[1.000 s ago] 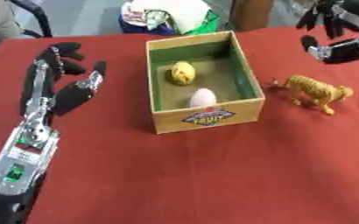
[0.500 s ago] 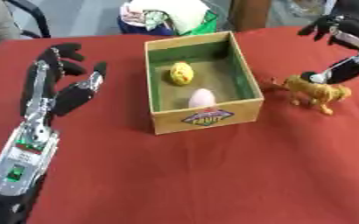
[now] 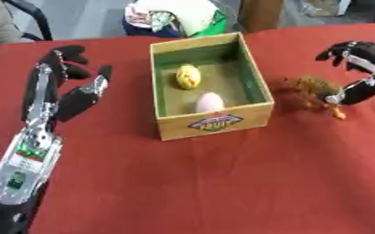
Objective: Pick up objects on the table and place them in the box.
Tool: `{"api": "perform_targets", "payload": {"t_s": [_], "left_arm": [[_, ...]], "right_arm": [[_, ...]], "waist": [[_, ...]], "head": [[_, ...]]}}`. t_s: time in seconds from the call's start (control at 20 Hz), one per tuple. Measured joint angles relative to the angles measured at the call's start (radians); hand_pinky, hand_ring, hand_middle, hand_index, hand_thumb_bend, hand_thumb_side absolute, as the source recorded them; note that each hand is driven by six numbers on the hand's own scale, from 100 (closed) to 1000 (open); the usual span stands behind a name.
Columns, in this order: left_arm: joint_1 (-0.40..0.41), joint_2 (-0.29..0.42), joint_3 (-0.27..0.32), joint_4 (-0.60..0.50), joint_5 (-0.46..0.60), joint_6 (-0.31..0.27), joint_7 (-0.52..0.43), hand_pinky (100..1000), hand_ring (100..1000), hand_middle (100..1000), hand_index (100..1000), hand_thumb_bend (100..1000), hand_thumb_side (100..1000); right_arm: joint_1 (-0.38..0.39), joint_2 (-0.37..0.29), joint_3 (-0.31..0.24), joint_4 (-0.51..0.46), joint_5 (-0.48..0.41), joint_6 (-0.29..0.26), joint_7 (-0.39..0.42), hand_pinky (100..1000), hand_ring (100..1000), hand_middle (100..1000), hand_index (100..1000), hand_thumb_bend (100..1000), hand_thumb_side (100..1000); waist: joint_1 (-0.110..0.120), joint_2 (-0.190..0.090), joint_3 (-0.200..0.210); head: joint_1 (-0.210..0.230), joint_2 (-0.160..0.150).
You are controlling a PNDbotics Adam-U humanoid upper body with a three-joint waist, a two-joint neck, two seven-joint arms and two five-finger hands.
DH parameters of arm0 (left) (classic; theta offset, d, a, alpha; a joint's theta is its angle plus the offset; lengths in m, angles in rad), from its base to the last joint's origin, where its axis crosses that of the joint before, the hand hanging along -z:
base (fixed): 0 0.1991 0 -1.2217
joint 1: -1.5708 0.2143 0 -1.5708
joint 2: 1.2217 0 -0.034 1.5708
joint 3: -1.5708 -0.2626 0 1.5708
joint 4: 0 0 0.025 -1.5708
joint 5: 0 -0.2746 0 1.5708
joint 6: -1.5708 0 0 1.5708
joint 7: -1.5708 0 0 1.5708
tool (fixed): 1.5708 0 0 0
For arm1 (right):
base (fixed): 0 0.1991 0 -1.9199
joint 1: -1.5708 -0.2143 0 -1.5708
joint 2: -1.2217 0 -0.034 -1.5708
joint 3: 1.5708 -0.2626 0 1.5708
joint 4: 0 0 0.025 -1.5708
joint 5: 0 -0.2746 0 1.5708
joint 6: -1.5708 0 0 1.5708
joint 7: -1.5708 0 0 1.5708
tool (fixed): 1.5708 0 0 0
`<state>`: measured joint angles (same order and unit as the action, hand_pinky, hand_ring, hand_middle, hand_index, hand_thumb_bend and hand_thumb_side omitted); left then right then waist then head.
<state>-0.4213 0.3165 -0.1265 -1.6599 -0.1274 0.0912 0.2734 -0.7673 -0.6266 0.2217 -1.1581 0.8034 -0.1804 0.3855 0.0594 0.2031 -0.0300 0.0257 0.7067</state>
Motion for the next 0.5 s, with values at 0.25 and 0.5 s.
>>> {"api": "perform_targets", "payload": {"t_s": [0.25, 0.5], "left_arm": [[0.000, 0.000, 0.000, 0.000, 0.000, 0.000, 0.000, 638, 526, 566, 742, 453, 224], [0.000, 0.000, 0.000, 0.000, 0.000, 0.000, -0.001, 638, 526, 566, 742, 452, 224]], "right_arm": [[0.003, 0.008, 0.001, 0.013, 0.010, -0.008, 0.009, 556, 643, 676, 809, 330, 112], [0.006, 0.011, 0.001, 0.021, 0.019, -0.019, 0.027, 438, 534, 567, 705, 173, 100]], "waist": [[0.001, 0.000, -0.001], [0.004, 0.000, 0.000]], "head": [[0.000, -0.001], [0.000, -0.003]]}}
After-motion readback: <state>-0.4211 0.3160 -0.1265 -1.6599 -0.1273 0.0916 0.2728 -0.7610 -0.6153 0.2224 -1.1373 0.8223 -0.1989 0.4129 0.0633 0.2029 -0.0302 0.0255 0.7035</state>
